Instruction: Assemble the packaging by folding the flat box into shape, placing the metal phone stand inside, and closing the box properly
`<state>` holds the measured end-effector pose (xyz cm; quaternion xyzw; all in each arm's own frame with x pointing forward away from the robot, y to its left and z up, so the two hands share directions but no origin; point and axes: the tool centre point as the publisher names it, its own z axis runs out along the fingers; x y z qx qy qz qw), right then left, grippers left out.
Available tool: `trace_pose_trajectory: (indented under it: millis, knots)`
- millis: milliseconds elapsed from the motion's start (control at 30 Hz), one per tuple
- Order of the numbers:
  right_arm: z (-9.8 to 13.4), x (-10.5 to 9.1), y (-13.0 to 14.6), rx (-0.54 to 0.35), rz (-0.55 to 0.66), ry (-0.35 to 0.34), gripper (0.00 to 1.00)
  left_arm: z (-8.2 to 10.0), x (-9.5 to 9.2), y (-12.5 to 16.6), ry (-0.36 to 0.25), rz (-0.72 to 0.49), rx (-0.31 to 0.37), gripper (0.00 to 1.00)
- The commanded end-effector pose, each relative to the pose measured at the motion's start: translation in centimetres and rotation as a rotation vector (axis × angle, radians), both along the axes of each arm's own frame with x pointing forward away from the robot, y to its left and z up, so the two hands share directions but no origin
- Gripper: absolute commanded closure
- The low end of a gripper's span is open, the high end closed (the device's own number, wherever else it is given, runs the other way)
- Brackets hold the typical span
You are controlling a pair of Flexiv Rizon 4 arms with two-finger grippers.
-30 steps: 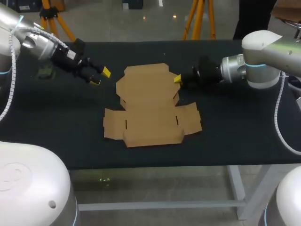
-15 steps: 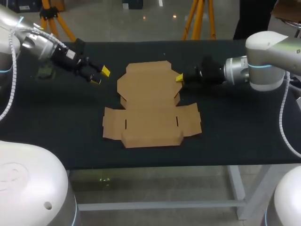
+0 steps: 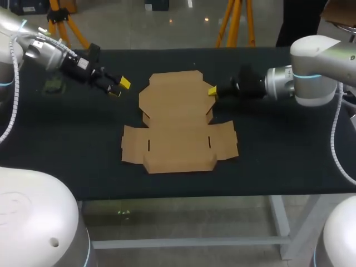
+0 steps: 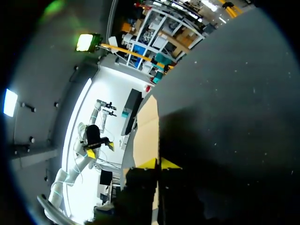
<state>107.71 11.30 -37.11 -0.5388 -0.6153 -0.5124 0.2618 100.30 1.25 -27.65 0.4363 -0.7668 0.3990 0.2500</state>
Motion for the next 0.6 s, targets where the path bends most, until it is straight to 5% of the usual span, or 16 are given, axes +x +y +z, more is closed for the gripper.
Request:
trace_pose_trajectory:
  millis: [33,600]
  knots:
    - [0.3,-0.2,-0.4,0.032,-0.009,-0.024,1.0,-0.2,0.4,0.1,-0.026,-0.025,-0.018,0.0]
    - [2.6,0.0,-0.8,0.118,0.006,-0.146,1.0,-2.0,4.1,-0.1,-0.275,-0.029,-0.005,0.0]
